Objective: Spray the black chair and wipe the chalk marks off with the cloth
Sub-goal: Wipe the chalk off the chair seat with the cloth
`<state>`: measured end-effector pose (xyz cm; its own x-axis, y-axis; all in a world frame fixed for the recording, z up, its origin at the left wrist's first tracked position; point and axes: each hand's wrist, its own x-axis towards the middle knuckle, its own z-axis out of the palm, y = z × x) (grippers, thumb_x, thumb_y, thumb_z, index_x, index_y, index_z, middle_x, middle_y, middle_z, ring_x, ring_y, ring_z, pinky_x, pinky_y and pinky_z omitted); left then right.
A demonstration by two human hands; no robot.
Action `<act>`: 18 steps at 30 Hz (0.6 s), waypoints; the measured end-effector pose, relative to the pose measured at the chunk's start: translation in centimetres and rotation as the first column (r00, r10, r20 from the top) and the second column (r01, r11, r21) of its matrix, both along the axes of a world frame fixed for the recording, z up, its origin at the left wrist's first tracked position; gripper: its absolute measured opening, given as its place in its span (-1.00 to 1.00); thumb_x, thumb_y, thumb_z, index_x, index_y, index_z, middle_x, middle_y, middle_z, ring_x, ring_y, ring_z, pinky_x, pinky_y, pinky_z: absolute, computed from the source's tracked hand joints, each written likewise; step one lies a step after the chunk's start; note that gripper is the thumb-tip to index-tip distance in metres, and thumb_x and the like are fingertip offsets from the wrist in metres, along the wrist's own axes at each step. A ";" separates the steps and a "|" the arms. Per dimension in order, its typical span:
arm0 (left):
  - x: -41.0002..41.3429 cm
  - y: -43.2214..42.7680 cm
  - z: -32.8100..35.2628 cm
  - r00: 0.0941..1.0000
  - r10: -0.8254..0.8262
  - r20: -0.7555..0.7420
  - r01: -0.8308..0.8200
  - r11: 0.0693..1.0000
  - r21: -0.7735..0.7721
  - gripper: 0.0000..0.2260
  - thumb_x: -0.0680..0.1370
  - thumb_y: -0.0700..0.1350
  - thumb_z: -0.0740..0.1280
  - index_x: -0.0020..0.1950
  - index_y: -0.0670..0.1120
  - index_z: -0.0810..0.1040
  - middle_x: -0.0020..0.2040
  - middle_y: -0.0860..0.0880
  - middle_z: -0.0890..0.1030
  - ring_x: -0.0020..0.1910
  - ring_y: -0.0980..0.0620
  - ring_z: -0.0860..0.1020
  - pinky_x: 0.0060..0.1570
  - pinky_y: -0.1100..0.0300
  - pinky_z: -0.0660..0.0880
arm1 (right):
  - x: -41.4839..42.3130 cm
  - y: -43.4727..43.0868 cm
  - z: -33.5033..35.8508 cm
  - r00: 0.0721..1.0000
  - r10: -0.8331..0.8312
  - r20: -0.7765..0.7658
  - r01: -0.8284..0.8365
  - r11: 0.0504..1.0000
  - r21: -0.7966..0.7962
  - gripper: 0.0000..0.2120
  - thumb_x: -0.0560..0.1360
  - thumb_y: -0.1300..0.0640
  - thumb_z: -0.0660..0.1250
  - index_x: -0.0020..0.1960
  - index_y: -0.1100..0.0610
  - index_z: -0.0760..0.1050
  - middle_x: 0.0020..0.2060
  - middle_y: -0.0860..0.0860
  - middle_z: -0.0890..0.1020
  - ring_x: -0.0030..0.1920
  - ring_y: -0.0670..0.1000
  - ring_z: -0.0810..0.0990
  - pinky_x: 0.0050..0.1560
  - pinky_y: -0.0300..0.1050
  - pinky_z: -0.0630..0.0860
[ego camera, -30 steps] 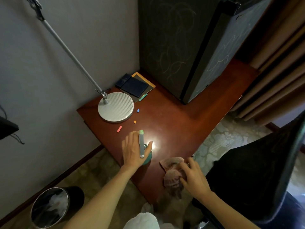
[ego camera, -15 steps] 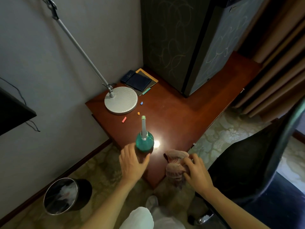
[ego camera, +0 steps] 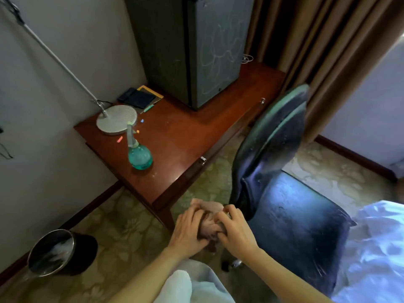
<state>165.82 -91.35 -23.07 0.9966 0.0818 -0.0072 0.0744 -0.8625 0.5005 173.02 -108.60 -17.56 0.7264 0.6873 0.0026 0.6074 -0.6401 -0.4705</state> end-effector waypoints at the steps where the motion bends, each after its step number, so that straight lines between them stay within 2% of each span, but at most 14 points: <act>1: -0.2 -2.1 0.0 0.999 -0.027 0.042 0.027 1.000 0.010 -0.43 0.28 0.12 0.32 0.24 -0.07 0.38 0.28 -0.11 0.45 0.23 -0.07 0.45 0.18 0.03 0.45 | -0.6 -2.0 0.1 1.000 -0.018 -0.003 0.018 1.000 0.019 -0.68 0.36 0.05 0.31 0.08 -0.07 0.33 0.06 0.00 0.41 -0.05 -0.01 0.33 -0.12 -0.20 0.41; 5: -0.5 -9.8 0.6 0.986 -0.144 0.085 0.142 0.989 0.032 -0.64 0.34 0.03 0.36 0.09 -0.06 0.49 0.06 -0.01 0.54 0.02 0.00 0.54 0.00 0.11 0.49 | -2.9 -10.5 0.8 0.995 -0.085 0.055 0.083 0.996 0.035 -0.76 0.43 -0.05 0.19 0.09 -0.13 0.33 0.05 -0.04 0.42 -0.04 -0.04 0.37 -0.14 -0.26 0.44; 9: -0.4 -16.7 1.7 0.967 -0.251 0.050 0.248 0.967 0.047 -0.72 0.36 0.00 0.40 0.01 -0.01 0.46 -0.06 0.04 0.55 -0.07 0.03 0.55 -0.02 0.14 0.47 | -4.9 -17.9 0.9 0.984 -0.170 0.050 0.169 0.985 0.031 -0.71 0.45 0.02 0.32 0.13 -0.13 0.34 0.08 -0.04 0.41 0.00 -0.02 0.39 -0.11 -0.30 0.45; 13: 0.4 -21.8 2.2 0.941 -0.336 0.025 0.335 0.940 0.060 -0.75 0.35 -0.03 0.40 -0.02 -0.03 0.49 -0.09 0.01 0.55 -0.10 0.00 0.55 -0.07 0.12 0.48 | -5.6 -23.2 1.1 0.964 -0.264 0.020 0.263 0.964 0.034 -0.65 0.42 0.08 0.34 0.15 -0.09 0.35 0.05 -0.01 0.44 -0.03 -0.01 0.41 -0.15 -0.32 0.39; 18: 1.5 -25.2 2.3 0.914 -0.405 0.029 0.403 0.914 0.051 -0.69 0.29 -0.09 0.47 -0.03 -0.07 0.49 -0.10 -0.02 0.56 -0.17 -0.01 0.54 -0.13 0.13 0.48 | -5.6 -27.1 -0.1 0.933 -0.359 -0.027 0.360 0.933 0.024 -0.62 0.39 0.08 0.25 0.20 -0.06 0.35 0.05 0.00 0.41 -0.02 0.00 0.39 -0.15 -0.21 0.49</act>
